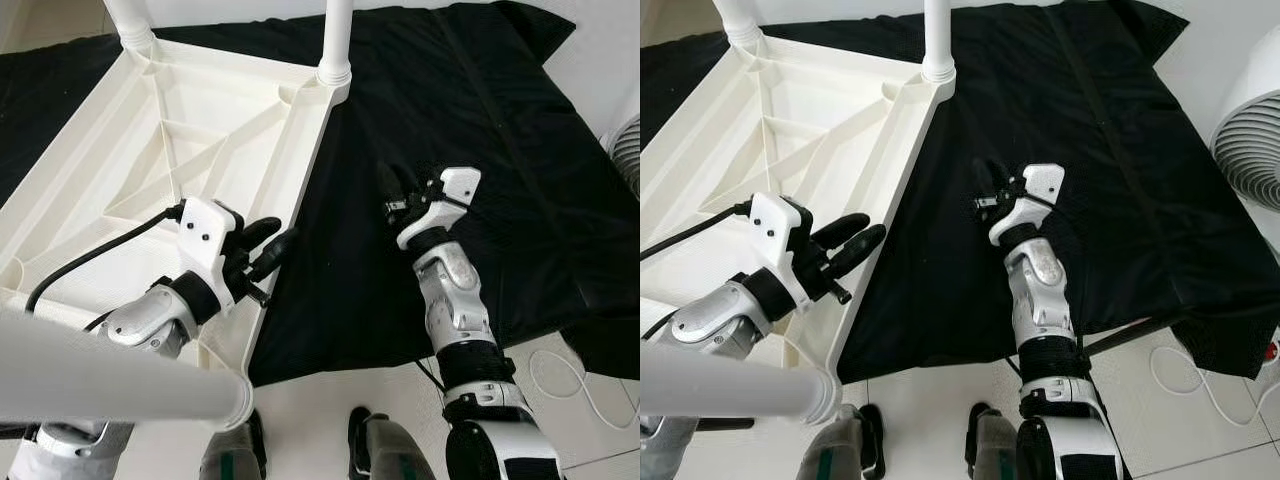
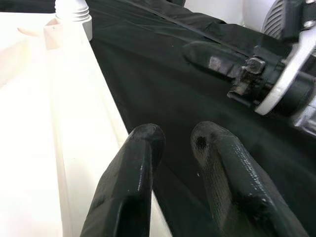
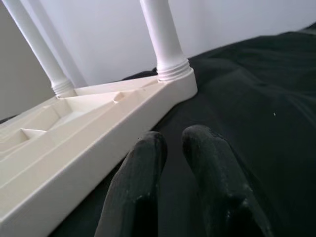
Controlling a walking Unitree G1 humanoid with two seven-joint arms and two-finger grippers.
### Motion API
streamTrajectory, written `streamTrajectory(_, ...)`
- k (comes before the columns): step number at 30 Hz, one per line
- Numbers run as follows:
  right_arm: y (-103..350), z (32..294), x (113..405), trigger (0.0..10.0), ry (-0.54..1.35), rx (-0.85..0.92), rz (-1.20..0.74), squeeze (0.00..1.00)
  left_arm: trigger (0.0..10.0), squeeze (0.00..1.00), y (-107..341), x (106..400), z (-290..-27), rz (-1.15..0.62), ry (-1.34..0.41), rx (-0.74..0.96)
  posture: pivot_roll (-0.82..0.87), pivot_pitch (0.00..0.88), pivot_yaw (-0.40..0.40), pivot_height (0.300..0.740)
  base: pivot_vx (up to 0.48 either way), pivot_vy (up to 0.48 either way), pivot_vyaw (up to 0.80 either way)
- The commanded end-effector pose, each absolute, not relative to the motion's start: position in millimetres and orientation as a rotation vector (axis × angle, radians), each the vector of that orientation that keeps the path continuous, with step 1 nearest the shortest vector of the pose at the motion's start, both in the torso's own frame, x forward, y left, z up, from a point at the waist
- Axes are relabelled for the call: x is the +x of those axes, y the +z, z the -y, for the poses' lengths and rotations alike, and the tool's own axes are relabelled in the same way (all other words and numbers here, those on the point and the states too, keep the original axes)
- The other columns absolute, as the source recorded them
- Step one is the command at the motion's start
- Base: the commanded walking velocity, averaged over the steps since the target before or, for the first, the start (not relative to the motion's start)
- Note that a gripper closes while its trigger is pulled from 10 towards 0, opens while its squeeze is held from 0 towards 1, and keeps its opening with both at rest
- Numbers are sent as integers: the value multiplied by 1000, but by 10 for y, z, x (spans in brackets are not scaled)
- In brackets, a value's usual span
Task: Building children table
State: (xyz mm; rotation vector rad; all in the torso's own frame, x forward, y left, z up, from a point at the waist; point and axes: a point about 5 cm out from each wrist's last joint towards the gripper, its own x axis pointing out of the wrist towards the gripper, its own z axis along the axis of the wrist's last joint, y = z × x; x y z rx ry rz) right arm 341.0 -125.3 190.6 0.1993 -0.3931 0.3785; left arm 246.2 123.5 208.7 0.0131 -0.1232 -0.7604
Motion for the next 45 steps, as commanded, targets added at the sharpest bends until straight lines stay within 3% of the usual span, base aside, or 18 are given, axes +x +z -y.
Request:
streamTrajectory(1,1842,1187,3344,10000,402,209,363,0,10000,0,2002,2460,-1281,67,-809,12,-6,166,38,740,0,0,0)
streamTrajectory(13,1841,1172,3162,10000,429,201,335,0,10000,0,1839,2491,-1550,15,-787,105,-18,148,31,740,0,0,0)
streamTrajectory(14,1842,1182,3146,10000,424,201,329,0,10000,1000,1830,2515,-1596,18,-765,104,-18,148,31,740,0,0,0)
streamTrajectory(19,1848,1203,3116,10000,415,199,321,0,10000,1000,1818,2553,-1683,24,-711,144,-17,141,14,740,0,0,0)
streamTrajectory(20,1858,1211,3119,10000,413,197,322,0,10000,0,1812,2560,-1730,21,-700,154,-12,142,10,740,0,0,0)
streamTrajectory(32,1922,1236,3111,10000,407,184,317,0,10000,0,1764,2507,-2106,-31,-665,236,-10,150,20,740,0,0,0)
streamTrajectory(35,1924,1259,3090,10000,401,173,309,0,10000,0,1727,2381,-2311,-68,-700,283,-15,155,29,740,0,0,0)
streamTrajectory(45,1925,1325,3072,10000,381,157,305,0,10000,0,1727,2222,-2546,-106,-697,359,-9,166,42,740,0,0,0)
